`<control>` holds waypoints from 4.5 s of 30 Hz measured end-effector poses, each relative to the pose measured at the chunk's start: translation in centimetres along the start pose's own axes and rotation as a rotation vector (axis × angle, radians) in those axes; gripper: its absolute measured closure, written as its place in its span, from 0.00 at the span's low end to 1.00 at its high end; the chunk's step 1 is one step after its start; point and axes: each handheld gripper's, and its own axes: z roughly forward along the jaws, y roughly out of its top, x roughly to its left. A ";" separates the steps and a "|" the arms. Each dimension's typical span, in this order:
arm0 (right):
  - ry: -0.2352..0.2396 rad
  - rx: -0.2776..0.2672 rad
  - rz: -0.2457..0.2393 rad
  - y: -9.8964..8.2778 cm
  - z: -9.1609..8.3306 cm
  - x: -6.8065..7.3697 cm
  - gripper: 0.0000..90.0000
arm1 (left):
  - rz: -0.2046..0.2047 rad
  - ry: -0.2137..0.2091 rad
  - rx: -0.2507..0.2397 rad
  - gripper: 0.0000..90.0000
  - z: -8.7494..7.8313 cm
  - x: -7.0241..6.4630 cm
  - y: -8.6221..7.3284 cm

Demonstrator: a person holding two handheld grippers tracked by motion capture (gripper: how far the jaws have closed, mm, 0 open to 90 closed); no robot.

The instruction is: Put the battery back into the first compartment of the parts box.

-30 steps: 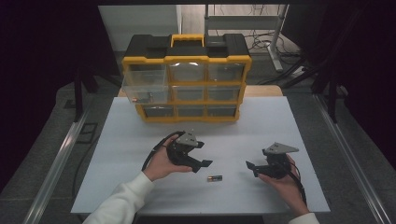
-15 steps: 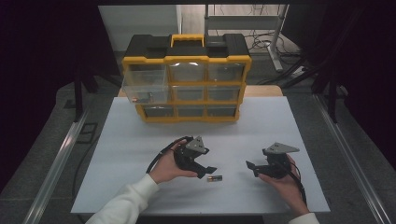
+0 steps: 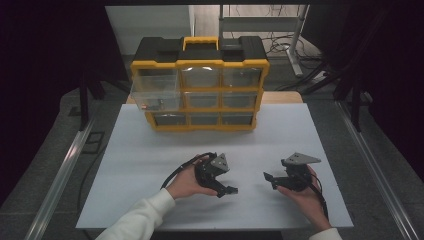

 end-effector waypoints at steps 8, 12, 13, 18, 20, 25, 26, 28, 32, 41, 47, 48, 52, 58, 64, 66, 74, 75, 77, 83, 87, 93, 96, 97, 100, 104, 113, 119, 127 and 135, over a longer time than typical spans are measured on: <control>0.000 0.002 -0.002 0.0 0.0 0.0 0.16 | 0.020 -0.018 0.076 0.37 1.6 -0.2 0.0; 0.000 0.003 -0.001 0.0 0.1 0.0 0.16 | 0.044 -0.020 0.117 0.42 2.3 -0.5 0.2; 0.001 0.004 -0.001 0.0 0.1 0.0 0.16 | 0.046 -0.023 0.123 0.44 2.4 -0.6 0.2; -0.001 0.003 -0.001 0.0 0.1 0.0 0.16 | 0.064 -0.024 0.163 0.52 3.0 -1.0 0.6; -0.001 0.003 -0.001 0.0 0.0 0.0 0.16 | 0.072 -0.028 0.172 0.58 3.2 -1.1 0.7; 0.000 0.003 -0.001 0.0 0.1 0.0 0.16 | 0.086 -0.023 0.188 0.71 3.4 -1.3 0.9; 0.000 0.003 -0.002 0.0 0.0 0.0 0.16 | 0.089 -0.022 0.189 0.73 3.4 -1.3 0.9; 0.000 0.003 -0.002 0.0 0.0 0.0 0.16 | 0.091 -0.027 0.190 0.78 3.4 -1.4 0.9; -0.001 0.001 -0.001 0.0 0.0 0.0 0.16 | 0.099 -0.019 0.193 0.85 3.4 -1.7 0.9; -0.002 -0.001 0.002 0.0 0.0 0.0 0.16 | 0.075 0.007 0.165 0.86 2.8 -1.5 0.8; -0.003 -0.001 0.001 0.0 0.0 0.0 0.16 | 0.040 -0.004 0.090 0.86 1.2 -0.9 0.7; -0.003 -0.001 0.001 0.0 0.0 0.0 0.16 | 0.036 -0.006 0.079 0.86 0.9 -0.8 0.7; -0.004 0.000 0.001 0.0 0.0 0.0 0.16 | 0.016 -0.007 0.038 0.86 -0.1 -0.6 0.5; -0.004 -0.001 0.000 0.0 -0.1 0.0 0.16 | 0.003 0.014 -0.024 0.86 -1.9 -0.2 0.3; -0.005 0.000 -0.001 0.0 0.0 0.0 0.16 | -0.017 0.016 -0.089 0.86 -3.5 0.2 0.2; -0.005 0.000 0.000 0.0 0.0 0.0 0.16 | -0.023 0.011 -0.105 0.86 -3.8 0.3 0.1; -0.004 0.000 0.000 0.0 -0.1 0.0 0.16 | -0.027 0.027 -0.158 0.86 -5.2 0.5 -0.3; -0.004 0.000 0.000 0.0 -0.1 0.0 0.16 | -0.034 0.029 -0.167 0.86 -5.3 0.6 -0.4; -0.004 0.000 0.001 0.0 -0.1 -0.1 0.16 | -0.039 0.030 -0.180 0.86 -5.7 0.7 -0.6; -0.004 0.001 0.000 0.0 -0.1 0.0 0.16 | -0.062 0.042 -0.221 0.86 -6.8 1.1 -1.2; -0.004 0.001 -0.001 0.0 -0.1 0.0 0.16 | -0.076 0.041 -0.251 0.86 -7.3 1.2 -1.6; -0.004 0.001 -0.001 0.0 -0.1 0.0 0.16 | -0.075 0.050 -0.256 0.86 -7.9 1.2 -2.2; -0.004 0.000 -0.001 0.0 -0.1 0.0 0.16 | -0.079 0.059 -0.268 0.86 -8.2 1.2 -2.4; -0.004 0.000 -0.001 0.0 -0.1 0.0 0.16 | -0.082 0.060 -0.274 0.86 -8.3 1.2 -2.5; -0.004 0.000 0.000 0.0 -0.1 0.0 0.16 | -0.089 0.067 -0.290 0.86 -8.6 1.2 -2.8; -0.004 0.001 -0.002 0.0 -0.1 0.0 0.16 | -0.102 0.072 -0.308 0.86 -9.2 1.2 -3.3; -0.003 0.000 0.000 0.0 -0.1 0.0 0.16 | -0.129 0.089 -0.356 0.86 -10.7 1.6 -4.0; -0.002 0.000 0.000 0.0 -0.1 0.0 0.16 | -0.137 0.103 -0.388 0.86 -11.9 1.7 -4.3; -0.002 0.002 0.000 0.0 -0.1 0.0 0.16 | -0.148 0.119 -0.419 0.86 -12.9 1.9 -4.7; -0.004 0.002 0.000 0.0 -0.1 0.0 0.16 | -0.154 0.131 -0.447 0.86 -13.7 1.9 -4.8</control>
